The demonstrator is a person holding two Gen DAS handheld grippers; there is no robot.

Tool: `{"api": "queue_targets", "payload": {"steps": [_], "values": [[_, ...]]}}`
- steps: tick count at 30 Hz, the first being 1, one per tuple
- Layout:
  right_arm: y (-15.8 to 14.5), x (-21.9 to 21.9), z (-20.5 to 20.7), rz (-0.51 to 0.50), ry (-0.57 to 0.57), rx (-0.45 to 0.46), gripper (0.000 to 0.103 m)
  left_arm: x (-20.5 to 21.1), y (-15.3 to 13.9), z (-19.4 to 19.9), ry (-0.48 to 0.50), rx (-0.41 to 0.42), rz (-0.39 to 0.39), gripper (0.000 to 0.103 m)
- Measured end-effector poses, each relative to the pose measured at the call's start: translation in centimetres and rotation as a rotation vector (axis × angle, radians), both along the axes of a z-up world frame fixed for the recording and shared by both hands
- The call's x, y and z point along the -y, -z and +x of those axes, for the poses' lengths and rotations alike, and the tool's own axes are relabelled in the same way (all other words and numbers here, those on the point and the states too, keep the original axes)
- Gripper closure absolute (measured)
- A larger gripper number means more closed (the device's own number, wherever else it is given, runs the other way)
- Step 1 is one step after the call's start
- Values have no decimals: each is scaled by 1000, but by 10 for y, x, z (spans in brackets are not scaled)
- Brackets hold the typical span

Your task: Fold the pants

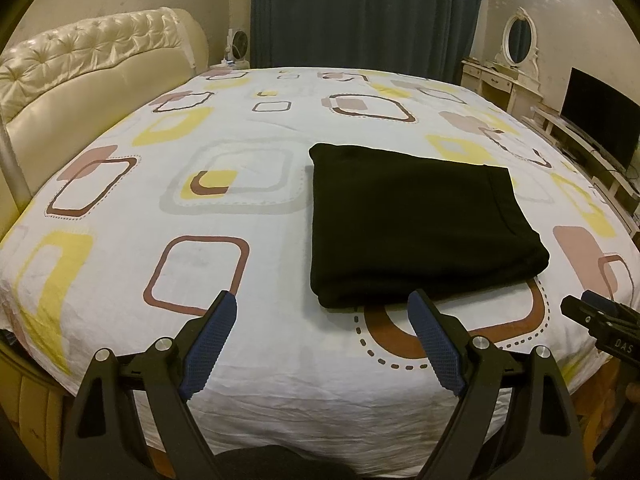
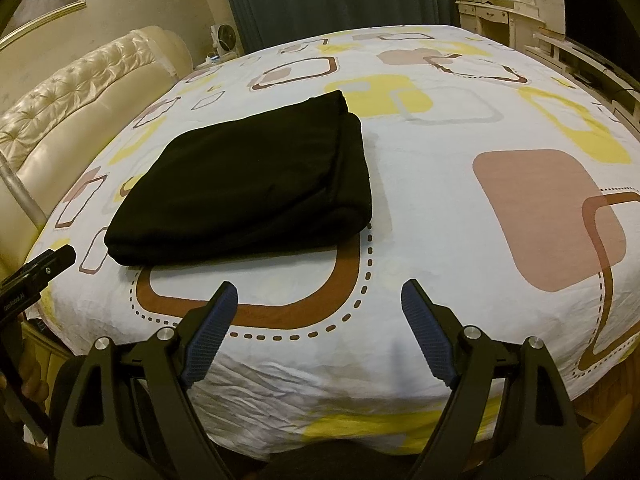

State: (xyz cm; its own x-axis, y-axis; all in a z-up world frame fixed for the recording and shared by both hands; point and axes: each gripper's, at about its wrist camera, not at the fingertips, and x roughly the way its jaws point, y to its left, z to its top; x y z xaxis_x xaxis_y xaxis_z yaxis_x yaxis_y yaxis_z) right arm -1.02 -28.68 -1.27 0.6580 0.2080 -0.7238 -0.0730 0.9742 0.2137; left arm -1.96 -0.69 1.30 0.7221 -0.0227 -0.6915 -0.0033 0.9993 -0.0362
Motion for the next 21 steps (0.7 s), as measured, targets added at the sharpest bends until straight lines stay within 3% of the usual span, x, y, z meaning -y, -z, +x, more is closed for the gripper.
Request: {"api": "queue_targets", "payload": {"steps": [6, 9, 11, 14, 16, 20, 21], "values": [[1, -1, 1, 5, -8, -6, 19, -4, -4, 1, -40, -21, -18, 13], [4, -3, 1, 24, -20, -21, 19, -13, -7, 7, 1, -54, -97, 13], [3, -3, 1, 61, -29, -31, 19, -18, -17, 12, 6, -35, -93, 13], [-12, -3, 8, 108, -51, -15, 19, -36, -36, 28, -56, 74, -35, 13], [-34, 1, 25, 120, -64, 38, 17, -52, -40, 51, -101, 99, 1, 13], [-67, 18, 94, 95, -57, 141, 9, -99, -32, 143, -219, 113, 167, 13], [-67, 18, 94, 95, -57, 141, 8, -112, -27, 165, -236, 99, 177, 13]]}}
